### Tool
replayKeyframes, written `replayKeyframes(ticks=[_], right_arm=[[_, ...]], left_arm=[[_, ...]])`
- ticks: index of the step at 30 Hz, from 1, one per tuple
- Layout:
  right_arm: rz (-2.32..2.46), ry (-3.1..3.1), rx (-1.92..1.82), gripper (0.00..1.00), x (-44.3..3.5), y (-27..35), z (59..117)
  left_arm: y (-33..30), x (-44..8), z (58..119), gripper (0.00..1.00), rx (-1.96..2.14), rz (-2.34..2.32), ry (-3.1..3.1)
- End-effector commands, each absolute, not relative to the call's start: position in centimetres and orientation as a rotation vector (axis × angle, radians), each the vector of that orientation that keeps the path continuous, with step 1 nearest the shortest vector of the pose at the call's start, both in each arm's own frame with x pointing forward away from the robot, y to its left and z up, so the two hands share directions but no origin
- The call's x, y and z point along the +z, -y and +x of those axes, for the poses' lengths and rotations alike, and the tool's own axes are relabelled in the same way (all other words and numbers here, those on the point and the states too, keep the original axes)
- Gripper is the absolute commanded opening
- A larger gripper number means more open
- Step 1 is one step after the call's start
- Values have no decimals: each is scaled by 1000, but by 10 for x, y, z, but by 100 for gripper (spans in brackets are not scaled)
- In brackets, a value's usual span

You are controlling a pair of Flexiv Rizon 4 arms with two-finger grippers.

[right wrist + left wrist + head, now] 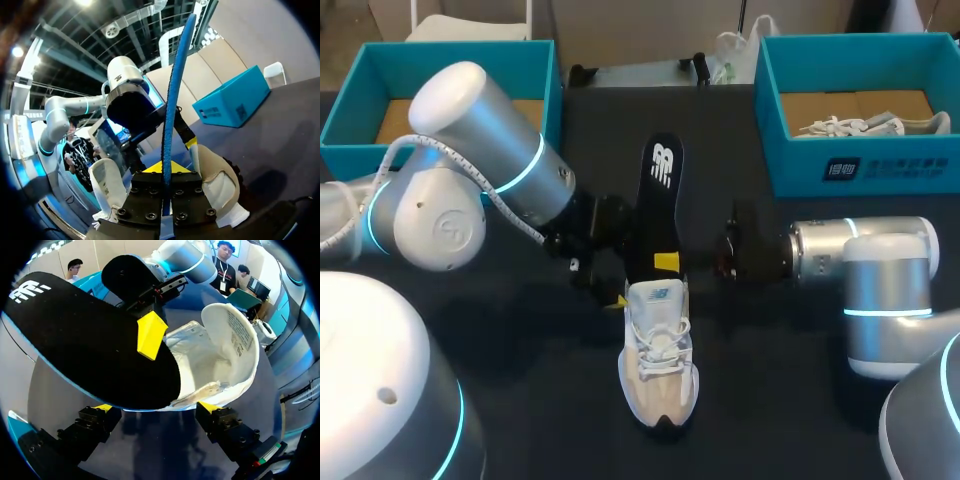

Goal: Take the shoe out of the shoebox, open the shoe tongue, remove and reinsert the insole, then place the shoe into the shoebox

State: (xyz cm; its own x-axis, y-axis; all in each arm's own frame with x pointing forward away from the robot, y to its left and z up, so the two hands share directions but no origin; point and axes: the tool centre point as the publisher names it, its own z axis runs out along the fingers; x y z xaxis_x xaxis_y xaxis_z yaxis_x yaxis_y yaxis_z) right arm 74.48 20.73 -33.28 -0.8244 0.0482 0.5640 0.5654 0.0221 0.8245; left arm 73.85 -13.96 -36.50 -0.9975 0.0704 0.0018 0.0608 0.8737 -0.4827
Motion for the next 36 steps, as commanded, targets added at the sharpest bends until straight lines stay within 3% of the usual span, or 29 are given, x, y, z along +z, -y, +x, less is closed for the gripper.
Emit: replayKeyframes(ticks=[1,20,22,24,36], right_arm=[[-633,1937,-1825,0,-335,-207,738],[-568,1903,-1767,0,-354,-214,719],[-554,1908,-1767,15,-351,-214,721],[-540,1918,-1763,24,-348,-215,722],[-474,1968,-1752,29,-330,-220,728]], left_arm=[[139,-365,738,100,776,-107,3024],[139,-365,738,100,776,-107,3024],[139,-365,738,100,776,-107,3024],[139,-365,738,100,776,-107,3024],[139,-365,738,100,776,-107,3024]])
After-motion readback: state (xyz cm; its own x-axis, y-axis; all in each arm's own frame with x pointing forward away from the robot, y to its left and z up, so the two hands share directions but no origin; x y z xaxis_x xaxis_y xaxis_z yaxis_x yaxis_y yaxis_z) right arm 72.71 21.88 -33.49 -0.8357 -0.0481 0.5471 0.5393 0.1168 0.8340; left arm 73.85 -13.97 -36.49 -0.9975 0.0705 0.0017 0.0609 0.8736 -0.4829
